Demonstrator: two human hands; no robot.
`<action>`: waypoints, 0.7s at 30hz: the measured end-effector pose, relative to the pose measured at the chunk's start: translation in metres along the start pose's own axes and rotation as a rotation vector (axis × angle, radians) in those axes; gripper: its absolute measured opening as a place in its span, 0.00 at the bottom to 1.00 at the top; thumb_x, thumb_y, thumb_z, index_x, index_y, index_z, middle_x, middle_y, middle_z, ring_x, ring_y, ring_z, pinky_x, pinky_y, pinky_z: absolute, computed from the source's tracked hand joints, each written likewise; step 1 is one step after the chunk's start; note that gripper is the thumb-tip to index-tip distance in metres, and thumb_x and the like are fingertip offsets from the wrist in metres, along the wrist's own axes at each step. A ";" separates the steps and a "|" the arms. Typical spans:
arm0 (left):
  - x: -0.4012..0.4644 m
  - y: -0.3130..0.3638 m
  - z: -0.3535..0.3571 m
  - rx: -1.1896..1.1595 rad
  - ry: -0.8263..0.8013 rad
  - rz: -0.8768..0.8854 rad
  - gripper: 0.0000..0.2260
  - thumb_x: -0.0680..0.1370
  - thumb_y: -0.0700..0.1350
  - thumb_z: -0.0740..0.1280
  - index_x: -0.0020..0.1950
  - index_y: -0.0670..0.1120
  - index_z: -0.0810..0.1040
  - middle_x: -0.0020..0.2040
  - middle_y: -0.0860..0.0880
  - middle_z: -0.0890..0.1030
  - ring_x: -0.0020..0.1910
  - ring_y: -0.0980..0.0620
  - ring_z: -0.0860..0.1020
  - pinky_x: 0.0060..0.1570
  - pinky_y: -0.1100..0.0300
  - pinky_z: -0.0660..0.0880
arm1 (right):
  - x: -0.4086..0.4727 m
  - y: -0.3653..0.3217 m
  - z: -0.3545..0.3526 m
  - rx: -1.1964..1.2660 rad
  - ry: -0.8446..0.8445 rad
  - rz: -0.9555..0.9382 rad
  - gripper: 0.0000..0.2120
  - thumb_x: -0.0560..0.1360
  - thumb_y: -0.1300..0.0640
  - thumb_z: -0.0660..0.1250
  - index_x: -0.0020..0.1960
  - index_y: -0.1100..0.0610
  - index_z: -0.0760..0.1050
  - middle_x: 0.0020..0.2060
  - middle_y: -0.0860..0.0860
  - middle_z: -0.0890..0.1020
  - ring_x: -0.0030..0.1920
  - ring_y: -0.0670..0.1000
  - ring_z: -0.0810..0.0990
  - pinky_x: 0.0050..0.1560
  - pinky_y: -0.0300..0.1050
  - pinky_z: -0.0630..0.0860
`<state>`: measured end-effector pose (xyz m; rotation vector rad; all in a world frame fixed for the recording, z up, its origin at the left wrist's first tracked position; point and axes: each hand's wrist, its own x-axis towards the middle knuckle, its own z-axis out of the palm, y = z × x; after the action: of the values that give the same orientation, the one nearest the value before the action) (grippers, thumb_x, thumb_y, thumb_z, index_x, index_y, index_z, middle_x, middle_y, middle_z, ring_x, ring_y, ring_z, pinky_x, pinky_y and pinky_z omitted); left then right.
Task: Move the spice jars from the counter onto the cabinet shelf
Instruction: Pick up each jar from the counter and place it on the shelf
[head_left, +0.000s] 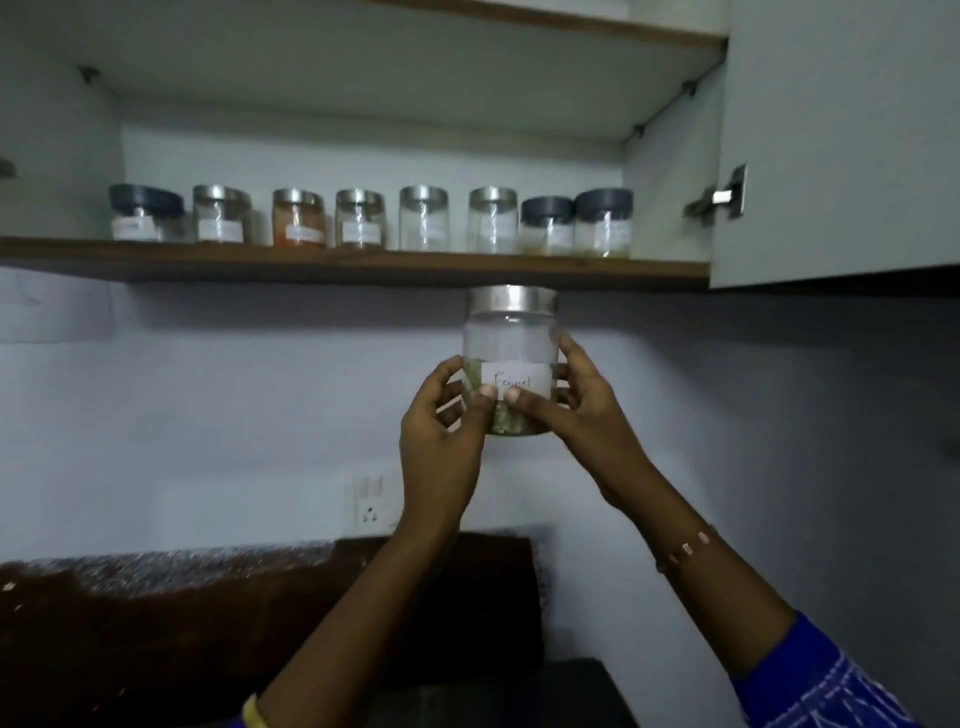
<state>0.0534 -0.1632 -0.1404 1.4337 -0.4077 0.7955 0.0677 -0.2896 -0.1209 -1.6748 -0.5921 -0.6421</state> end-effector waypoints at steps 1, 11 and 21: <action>0.010 0.006 0.009 -0.003 -0.011 0.031 0.17 0.77 0.42 0.64 0.67 0.45 0.72 0.57 0.49 0.78 0.52 0.55 0.78 0.45 0.70 0.78 | 0.010 -0.005 -0.009 0.000 0.024 -0.015 0.34 0.72 0.57 0.70 0.73 0.51 0.59 0.61 0.52 0.75 0.59 0.53 0.77 0.51 0.42 0.81; 0.114 0.056 0.116 0.090 -0.250 0.213 0.18 0.78 0.40 0.63 0.68 0.42 0.71 0.55 0.49 0.78 0.53 0.51 0.78 0.40 0.75 0.72 | 0.112 -0.034 -0.099 -0.001 0.361 -0.117 0.30 0.70 0.60 0.73 0.67 0.59 0.63 0.56 0.58 0.77 0.44 0.48 0.79 0.32 0.28 0.77; 0.178 0.047 0.182 0.393 -0.531 0.271 0.22 0.78 0.34 0.58 0.72 0.44 0.65 0.68 0.43 0.73 0.66 0.47 0.72 0.54 0.65 0.66 | 0.192 -0.009 -0.158 -0.420 0.480 -0.166 0.34 0.68 0.60 0.74 0.68 0.62 0.61 0.53 0.56 0.74 0.52 0.53 0.75 0.50 0.41 0.71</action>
<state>0.1807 -0.3001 0.0392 1.9921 -0.9036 0.7253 0.1843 -0.4354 0.0446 -1.7722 -0.2575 -1.3143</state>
